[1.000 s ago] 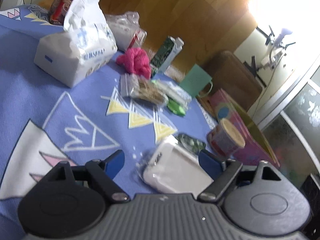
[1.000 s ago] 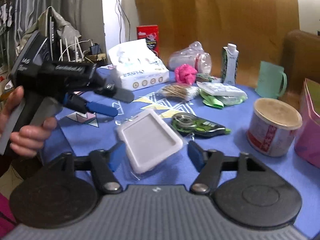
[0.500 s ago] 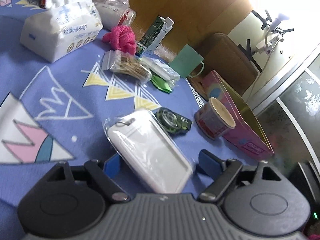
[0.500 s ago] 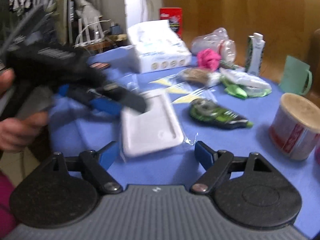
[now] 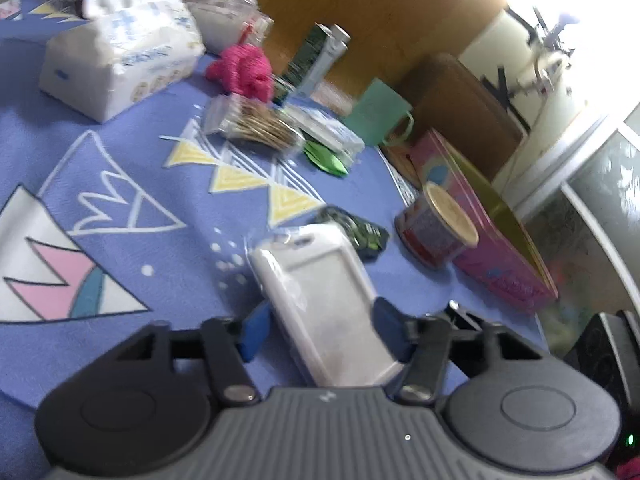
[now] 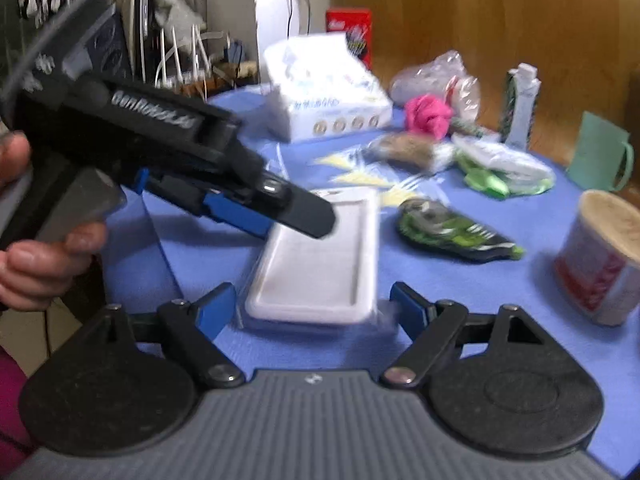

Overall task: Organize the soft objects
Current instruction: 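Carry the phone case into the pink tin and open the right gripper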

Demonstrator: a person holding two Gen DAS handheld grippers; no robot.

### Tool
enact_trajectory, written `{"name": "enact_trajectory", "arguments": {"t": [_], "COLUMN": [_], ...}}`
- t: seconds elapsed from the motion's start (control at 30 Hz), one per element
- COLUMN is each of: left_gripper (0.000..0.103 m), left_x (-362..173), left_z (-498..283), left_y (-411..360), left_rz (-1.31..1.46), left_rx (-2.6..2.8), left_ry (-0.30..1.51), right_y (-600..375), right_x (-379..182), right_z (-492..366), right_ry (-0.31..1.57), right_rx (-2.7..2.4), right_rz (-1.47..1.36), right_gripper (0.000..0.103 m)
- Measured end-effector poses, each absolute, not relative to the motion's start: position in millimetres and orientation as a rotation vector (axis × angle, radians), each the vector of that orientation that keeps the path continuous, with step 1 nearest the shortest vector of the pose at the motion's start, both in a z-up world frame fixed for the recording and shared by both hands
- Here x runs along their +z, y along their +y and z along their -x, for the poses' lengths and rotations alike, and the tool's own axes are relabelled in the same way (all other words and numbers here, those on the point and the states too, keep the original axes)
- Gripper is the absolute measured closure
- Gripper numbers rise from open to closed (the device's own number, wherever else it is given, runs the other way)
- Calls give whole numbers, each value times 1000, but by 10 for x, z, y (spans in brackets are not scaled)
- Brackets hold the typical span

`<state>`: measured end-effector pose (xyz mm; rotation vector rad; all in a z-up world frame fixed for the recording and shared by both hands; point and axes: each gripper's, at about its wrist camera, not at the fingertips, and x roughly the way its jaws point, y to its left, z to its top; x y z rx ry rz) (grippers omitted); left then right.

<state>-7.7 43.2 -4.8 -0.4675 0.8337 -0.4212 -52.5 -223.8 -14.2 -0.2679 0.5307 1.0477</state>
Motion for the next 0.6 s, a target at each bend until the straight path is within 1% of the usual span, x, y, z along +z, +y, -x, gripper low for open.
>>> {"name": "enact_trajectory", "arguments": {"t": [0.07,0.17,0.27,0.43,0.6], "left_gripper": [52,52,52,52,52], "left_x": [2,170,428,805,899], "left_z": [64,-14,-128,-509,-925], "left_y": [352,205,-105,-955,-1846], "left_rz": [431,416,338,201,152], "left_rx": [-420,-486,-562,-698,-815], "left_ry": [831,803,746,664,659], "right_y": [-2220,-2350,-2561,-3110,-3777], "right_x": [-165,-134,-15,222,375], "right_z": [623,654,668,478,143], "right_ry": [472,432,360,249,230], "right_rx": [1025,990,913,737,537], "right_rz": [301,274,236,159,79], "right_gripper": [30,31,31,31,31]}}
